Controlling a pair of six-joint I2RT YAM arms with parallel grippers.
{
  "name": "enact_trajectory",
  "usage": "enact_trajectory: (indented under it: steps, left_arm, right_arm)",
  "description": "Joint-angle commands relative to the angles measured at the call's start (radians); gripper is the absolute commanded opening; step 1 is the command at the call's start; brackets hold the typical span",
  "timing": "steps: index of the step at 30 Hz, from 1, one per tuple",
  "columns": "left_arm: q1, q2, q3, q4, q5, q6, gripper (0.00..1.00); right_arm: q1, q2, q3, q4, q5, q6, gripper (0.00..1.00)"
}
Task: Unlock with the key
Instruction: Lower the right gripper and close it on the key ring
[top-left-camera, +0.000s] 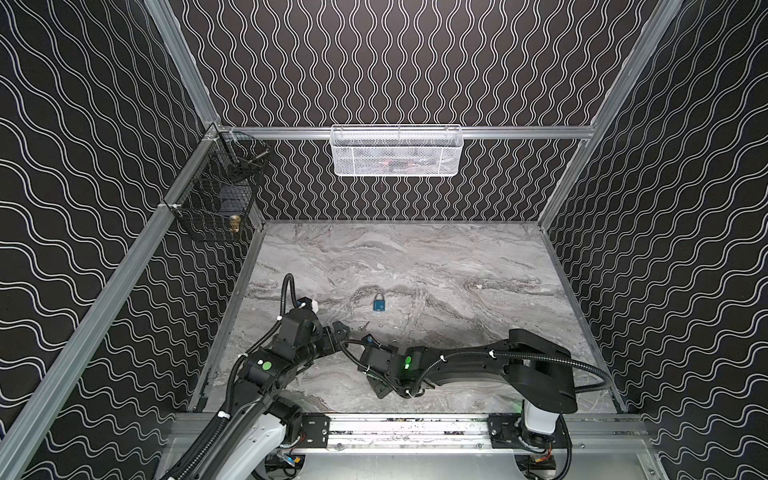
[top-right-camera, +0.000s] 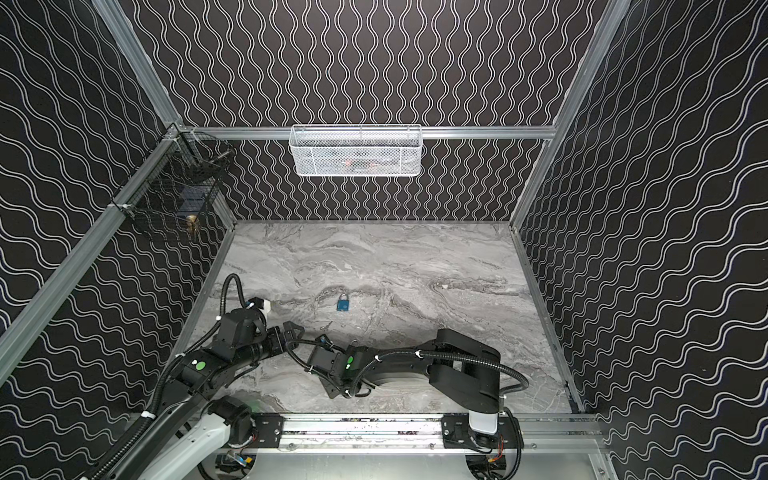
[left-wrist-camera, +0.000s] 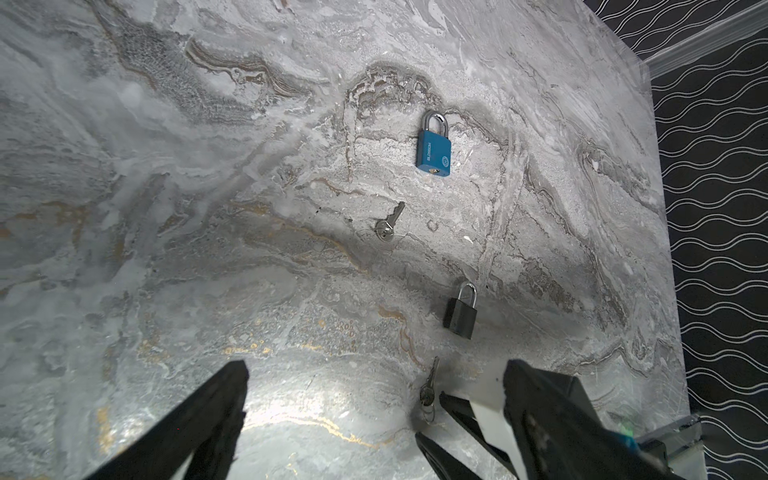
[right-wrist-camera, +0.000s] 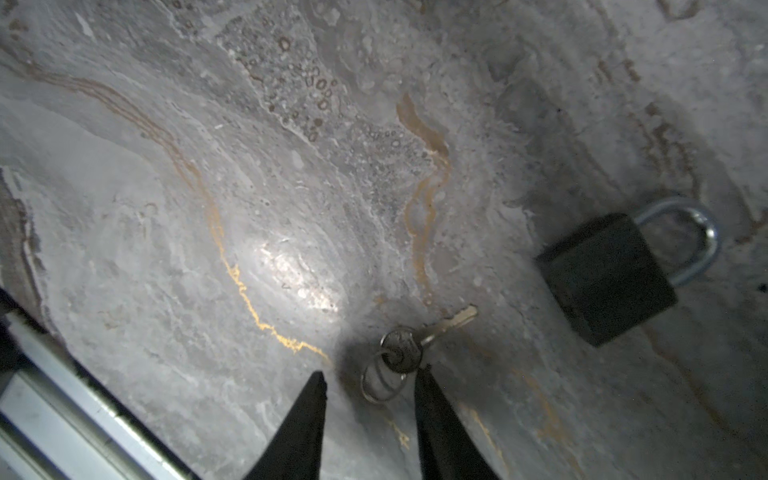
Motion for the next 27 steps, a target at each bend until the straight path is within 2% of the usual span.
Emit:
enact_trajectory:
  steps: [1,9,27]
  left_arm:
    - [0.000,-0.008,-0.002,-0.005,-0.009,-0.015,0.99]
    - [-0.002,-0.020,-0.008,0.002,-0.003,-0.026,0.99]
    - [-0.001,-0.031,-0.021,0.022,0.010,-0.039,0.99]
  right_arm:
    - [0.005,0.011,0.014,-0.031,0.032,-0.004,0.37]
    - [0.010,0.038,0.023,-0.050,0.059,0.001,0.32]
    - [0.011,0.008,-0.006,-0.053,0.092,0.040,0.09]
